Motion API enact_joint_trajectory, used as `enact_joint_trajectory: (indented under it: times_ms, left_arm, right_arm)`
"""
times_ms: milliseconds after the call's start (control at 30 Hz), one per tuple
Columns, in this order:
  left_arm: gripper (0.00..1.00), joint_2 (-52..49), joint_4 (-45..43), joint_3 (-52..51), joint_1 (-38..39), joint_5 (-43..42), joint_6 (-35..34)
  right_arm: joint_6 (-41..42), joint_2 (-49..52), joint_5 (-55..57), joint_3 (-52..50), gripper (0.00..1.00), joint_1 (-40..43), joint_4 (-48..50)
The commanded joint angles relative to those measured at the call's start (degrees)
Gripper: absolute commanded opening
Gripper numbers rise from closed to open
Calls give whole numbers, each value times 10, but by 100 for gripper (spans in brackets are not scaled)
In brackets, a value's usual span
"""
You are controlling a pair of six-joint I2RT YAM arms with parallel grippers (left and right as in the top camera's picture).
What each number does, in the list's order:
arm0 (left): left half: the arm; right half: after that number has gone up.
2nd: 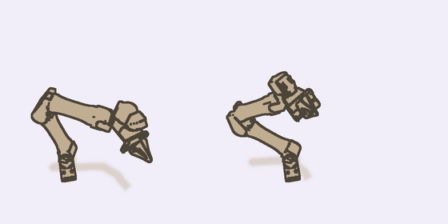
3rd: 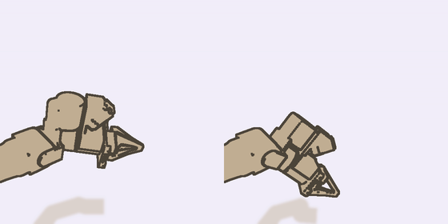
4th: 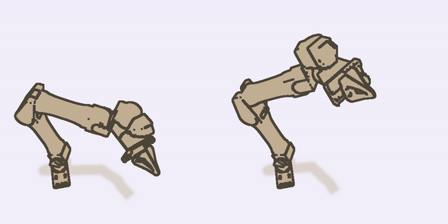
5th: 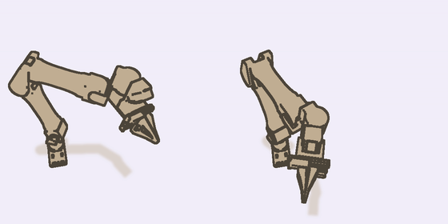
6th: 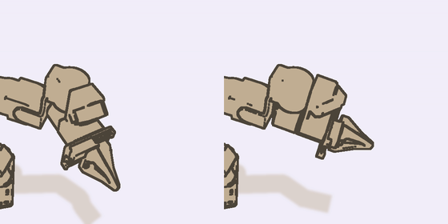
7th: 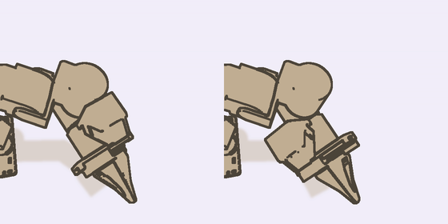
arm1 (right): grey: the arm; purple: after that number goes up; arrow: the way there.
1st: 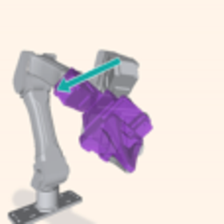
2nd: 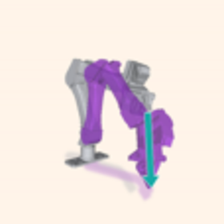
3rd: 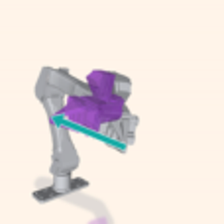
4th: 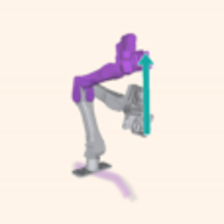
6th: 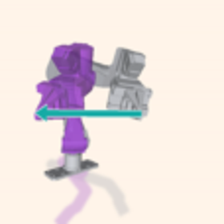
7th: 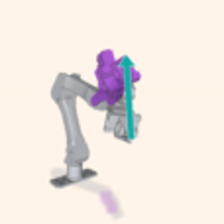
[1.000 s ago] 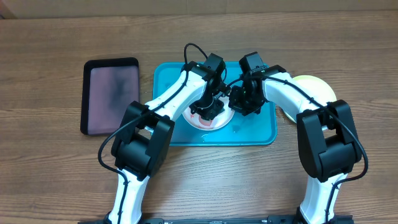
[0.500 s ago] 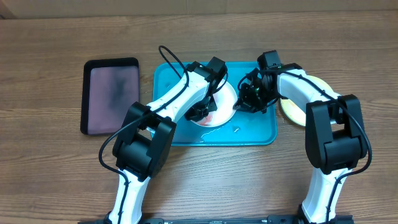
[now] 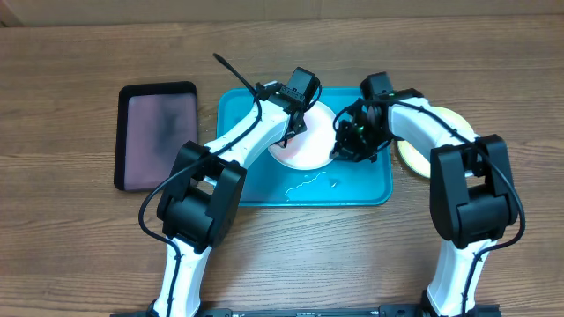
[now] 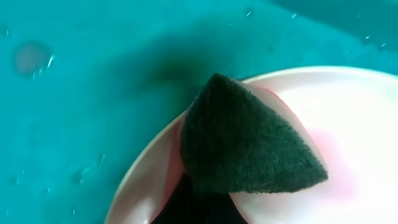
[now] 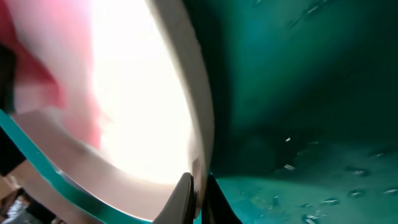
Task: Clean dirty plates on tray and stack at the side
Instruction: 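Scrub the white plate with the sponge while the right gripper holds its rim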
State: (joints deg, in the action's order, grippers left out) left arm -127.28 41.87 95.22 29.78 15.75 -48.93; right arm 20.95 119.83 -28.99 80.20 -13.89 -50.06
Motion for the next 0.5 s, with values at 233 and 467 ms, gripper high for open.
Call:
enact_joint_trajectory:
  times_ms: [233,467]
  left_arm:
    - [4,-24,-35,42,-9,-170,451]
    - [4,-24,21,43,-9,-339,507]
  right_arm:
    - [-34,-7,24,-4,4,-60,-22]
    - [-34,-7,24,-4,4,-44,-22]
